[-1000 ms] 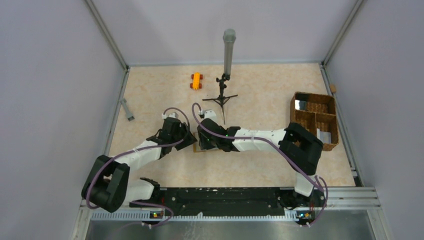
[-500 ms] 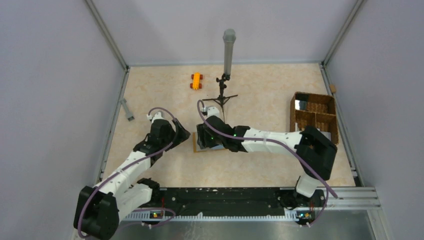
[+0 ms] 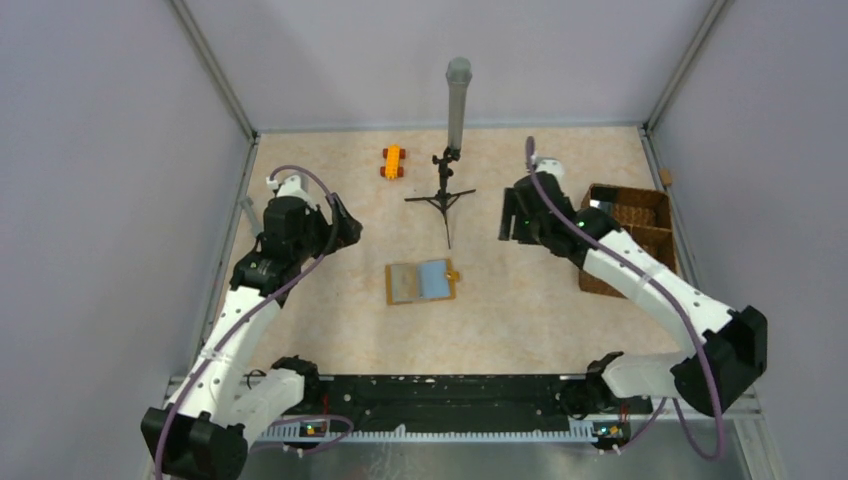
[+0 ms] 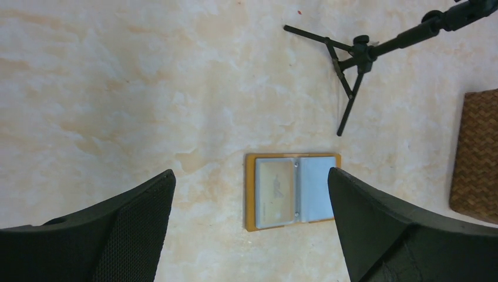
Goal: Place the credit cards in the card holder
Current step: Pick up the credit card from the storage box.
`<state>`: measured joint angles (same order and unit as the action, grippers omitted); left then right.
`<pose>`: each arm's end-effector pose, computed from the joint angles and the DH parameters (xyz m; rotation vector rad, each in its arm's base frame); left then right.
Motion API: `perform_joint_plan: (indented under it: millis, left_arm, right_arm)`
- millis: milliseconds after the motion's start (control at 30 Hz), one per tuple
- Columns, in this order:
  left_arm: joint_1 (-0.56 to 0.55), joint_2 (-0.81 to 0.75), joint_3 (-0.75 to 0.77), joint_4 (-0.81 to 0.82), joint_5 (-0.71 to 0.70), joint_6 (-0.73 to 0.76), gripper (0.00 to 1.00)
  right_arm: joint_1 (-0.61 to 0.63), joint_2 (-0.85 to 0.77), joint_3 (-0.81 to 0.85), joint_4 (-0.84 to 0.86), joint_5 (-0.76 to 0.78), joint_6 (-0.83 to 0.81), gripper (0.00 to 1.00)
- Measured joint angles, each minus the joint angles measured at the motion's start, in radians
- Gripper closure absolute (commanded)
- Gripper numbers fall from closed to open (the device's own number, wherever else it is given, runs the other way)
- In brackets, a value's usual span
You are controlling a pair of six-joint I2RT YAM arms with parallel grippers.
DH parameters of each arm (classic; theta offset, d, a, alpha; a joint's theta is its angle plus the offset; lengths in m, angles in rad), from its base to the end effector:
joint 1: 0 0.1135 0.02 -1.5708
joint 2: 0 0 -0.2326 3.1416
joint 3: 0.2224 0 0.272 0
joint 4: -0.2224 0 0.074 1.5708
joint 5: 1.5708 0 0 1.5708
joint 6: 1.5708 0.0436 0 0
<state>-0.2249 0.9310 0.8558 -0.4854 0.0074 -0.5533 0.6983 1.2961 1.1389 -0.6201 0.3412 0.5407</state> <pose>0.2434 -0.0560 0.2775 -0.3499 2.1388 -0.4620 0.2471 0.1884 0.2744 -0.0155 2.3043 0.2367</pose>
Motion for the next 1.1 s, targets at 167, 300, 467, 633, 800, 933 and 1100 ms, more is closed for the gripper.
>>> perform_joint_plan:
  millis: [167, 300, 467, 633, 800, 933, 1100]
  left_arm:
    - [0.041, 0.000, 0.019, -0.047, -0.037, 0.075, 0.01]
    - [0.052, 0.000, 0.019, -0.077, -0.046, 0.119, 0.01]
    - [0.053, 0.000, 0.035, -0.122, -0.058, 0.173, 0.01]
    - [0.054, -0.003, 0.036, -0.123, -0.058, 0.194, 0.01]
    - [0.055, -0.008, 0.036, -0.122, -0.054, 0.205, 0.01]
    - [0.059, -0.008, 0.036, -0.122, -0.050, 0.209, 0.01]
    - [0.061, -0.008, 0.036, -0.122, -0.049, 0.209, 0.01]
  right_arm:
    - [-0.246, -0.090, -0.020, -0.124, 0.051, 0.001, 0.34]
    - [-0.422, -0.153, -0.087, -0.172, 0.061, 0.002, 0.36]
    - [-0.544, -0.201, -0.185, -0.191, 0.031, 0.013, 0.51]
    - [-0.599, -0.236, -0.258, -0.194, -0.012, 0.026, 0.68]
    - [-0.641, -0.234, -0.282, -0.195, -0.037, 0.024, 0.68]
    - [-0.642, -0.229, -0.282, -0.186, -0.052, 0.016, 0.69]
    - [-0.642, -0.187, -0.282, -0.180, -0.068, 0.000, 0.69]
